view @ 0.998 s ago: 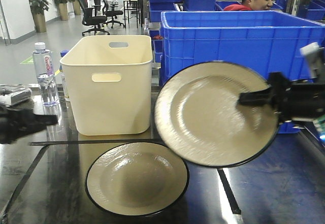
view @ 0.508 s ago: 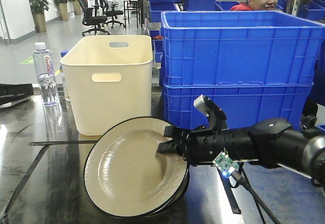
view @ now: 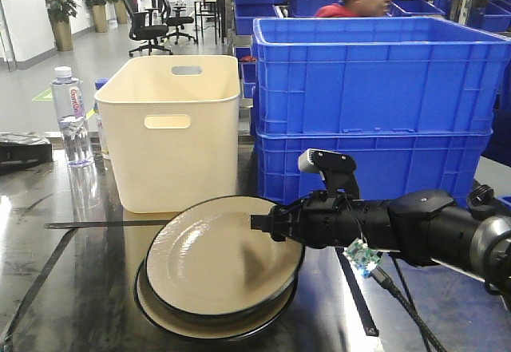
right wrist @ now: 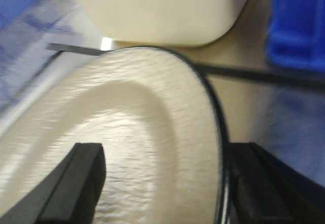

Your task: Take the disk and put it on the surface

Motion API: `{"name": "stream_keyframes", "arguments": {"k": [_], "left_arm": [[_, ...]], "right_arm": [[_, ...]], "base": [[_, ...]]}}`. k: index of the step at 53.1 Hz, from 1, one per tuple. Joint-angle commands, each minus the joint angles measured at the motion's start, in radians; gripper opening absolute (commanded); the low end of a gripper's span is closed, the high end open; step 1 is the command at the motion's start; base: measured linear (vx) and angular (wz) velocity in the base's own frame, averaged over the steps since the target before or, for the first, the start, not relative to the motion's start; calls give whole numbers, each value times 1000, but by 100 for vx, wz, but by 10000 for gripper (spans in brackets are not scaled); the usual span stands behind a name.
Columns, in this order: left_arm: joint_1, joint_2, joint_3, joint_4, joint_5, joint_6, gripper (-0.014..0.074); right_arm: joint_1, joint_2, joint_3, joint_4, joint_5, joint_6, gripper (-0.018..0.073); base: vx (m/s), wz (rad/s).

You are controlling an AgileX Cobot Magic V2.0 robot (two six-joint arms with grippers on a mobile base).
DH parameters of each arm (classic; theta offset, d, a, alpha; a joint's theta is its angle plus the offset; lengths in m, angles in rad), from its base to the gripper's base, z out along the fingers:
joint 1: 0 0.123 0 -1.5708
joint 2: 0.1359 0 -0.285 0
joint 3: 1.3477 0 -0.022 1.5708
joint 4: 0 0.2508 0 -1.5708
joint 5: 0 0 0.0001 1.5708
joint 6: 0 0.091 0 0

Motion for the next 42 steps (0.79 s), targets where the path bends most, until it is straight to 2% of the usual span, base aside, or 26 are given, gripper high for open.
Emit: {"name": "stream_keyframes", "arguments": {"k": [1,7,11,15,19,22,25,28,32,38,42], "left_arm": [[1,-35,-32,-19,-6,-12,-8],[1,-35,-32,78,-24,-35,-8],[1,-31,-32,215,-68,-101,-6],[1,-18,-32,397,-116,-249,-5],[1,1,-32,654,-170,-460,-4],[1,15,-32,817,-200,-568,-3],[1,18,-32,944,-225,-663,-3],[1,17,-32,1026,-254,-729,-2],[1,1,-32,1049,-296,-761,-2],[-3,-63,-19,980,-371,-723,-2],[-13,-134,27,896,-443,-636,-2]], "right_arm": [[-6,-68,-38,39,-108,-167,571],[-7,-90,-38,39,-226,-250,571],[-7,-121,-38,39,-288,-269,571],[-7,-163,-38,39,-321,-268,561],[-7,-214,-29,39,-326,-268,535],[-7,-265,-10,39,-326,-267,496],[-7,-325,21,39,-327,-267,446],[-7,-392,59,39,-336,-267,367],[-7,-495,136,39,-355,-267,228],[-7,-670,283,39,-404,-269,-6],[-7,-771,372,39,-414,-269,-15]], "base": [[0,0],[0,0],[0,0],[0,0],[0,0],[0,0],[0,0],[0,0],[0,0],[0,0],[0,0]]}}
